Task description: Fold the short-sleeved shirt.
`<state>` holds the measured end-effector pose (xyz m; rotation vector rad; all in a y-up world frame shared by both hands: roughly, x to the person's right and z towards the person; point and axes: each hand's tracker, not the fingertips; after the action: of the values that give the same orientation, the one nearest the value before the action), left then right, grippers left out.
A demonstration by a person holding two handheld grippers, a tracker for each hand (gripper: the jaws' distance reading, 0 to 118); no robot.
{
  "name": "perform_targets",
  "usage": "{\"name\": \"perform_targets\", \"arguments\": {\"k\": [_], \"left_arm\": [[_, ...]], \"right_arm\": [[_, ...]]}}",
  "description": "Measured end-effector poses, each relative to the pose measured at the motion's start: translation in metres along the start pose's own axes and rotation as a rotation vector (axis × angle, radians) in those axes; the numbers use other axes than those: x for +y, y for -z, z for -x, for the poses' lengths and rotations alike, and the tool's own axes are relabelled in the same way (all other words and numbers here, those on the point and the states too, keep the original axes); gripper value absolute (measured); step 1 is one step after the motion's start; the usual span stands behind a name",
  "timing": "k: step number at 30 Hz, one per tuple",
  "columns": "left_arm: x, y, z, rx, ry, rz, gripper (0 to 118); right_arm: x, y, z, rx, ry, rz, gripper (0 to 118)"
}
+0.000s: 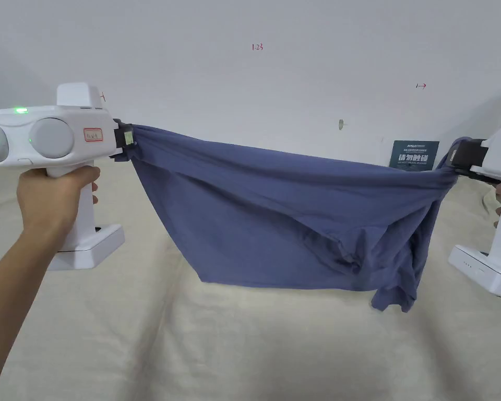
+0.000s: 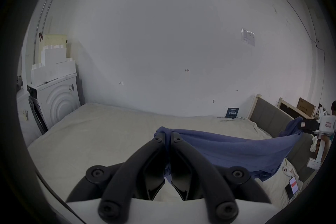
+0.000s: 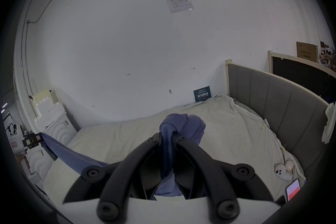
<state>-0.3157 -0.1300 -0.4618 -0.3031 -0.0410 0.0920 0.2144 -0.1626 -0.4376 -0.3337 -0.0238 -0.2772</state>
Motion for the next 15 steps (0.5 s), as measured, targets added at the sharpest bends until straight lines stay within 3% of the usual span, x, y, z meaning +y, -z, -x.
{"name": "perform_targets", "arguments": {"k": [10, 15], "left_arm": [[-0.087, 0.037, 0.002, 0.034, 0.041, 0.141, 1], [-0.145, 0.031, 0.007, 0.031, 0.032, 0.223, 1]], "right_arm": [[-0.076, 0.024, -0.02, -0.065, 0.012, 0.067, 7], [-0.13, 0.014, -0.038, -0.089, 0.066, 0.14, 7]]}}
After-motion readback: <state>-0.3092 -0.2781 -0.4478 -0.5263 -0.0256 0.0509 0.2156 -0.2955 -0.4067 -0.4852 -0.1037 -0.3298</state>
